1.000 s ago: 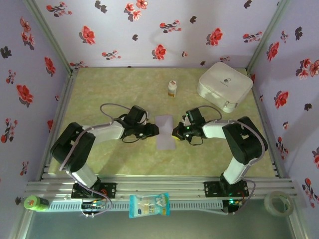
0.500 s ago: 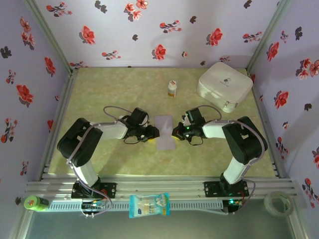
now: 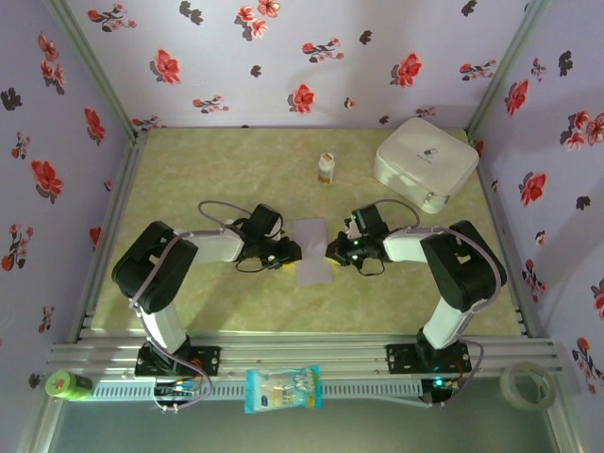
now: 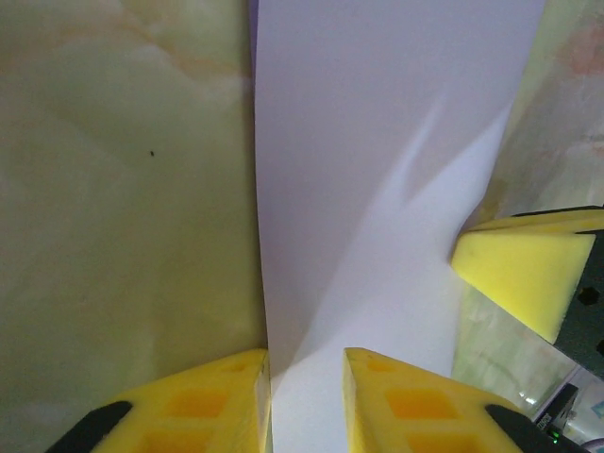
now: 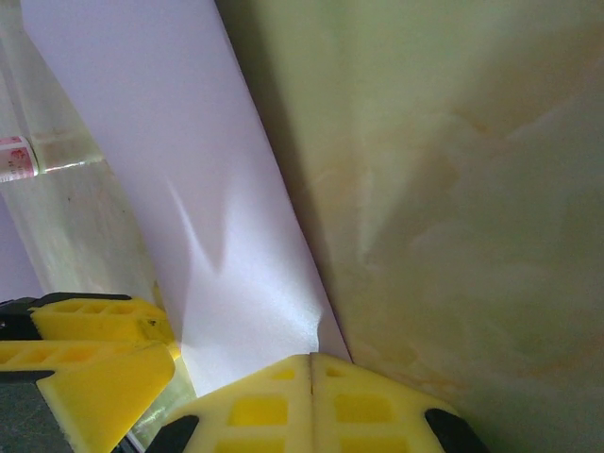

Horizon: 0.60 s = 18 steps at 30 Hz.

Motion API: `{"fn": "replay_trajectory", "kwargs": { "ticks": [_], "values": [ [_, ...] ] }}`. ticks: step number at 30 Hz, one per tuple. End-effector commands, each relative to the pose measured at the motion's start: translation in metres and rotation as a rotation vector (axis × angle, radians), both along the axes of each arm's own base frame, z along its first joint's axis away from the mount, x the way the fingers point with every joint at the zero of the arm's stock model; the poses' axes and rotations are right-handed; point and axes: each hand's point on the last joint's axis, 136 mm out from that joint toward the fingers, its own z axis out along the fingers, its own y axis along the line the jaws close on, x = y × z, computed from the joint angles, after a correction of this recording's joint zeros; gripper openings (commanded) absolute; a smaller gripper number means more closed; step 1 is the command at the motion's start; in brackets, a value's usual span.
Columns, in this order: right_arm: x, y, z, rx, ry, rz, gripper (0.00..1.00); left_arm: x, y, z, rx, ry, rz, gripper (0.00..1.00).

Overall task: Fold a paper plane with a square sheet of paper (pick it up from the middle)
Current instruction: Third fold the triangle at the center of the table.

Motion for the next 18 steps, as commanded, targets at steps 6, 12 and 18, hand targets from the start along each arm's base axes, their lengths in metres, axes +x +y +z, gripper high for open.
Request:
{"fn": "replay_trajectory", "kwargs": {
  "ticks": [6,12,18],
  "values": [
    [-0.028,-0.029,-0.043,-0.146,0.131,-0.037,0.03,-0.002,-0.007,0.0,-0.033,0.005,0.014,0.22],
    [-0.024,-0.024,-0.037,-0.114,0.109,-0.038,0.05,-0.001,-0.005,0.0,-0.038,0.001,0.031,0.16],
    [-0.013,0.007,0.013,0.093,-0.028,0.064,0.28,0.002,-0.004,0.016,-0.076,0.005,0.079,0.08]
  ]
}}
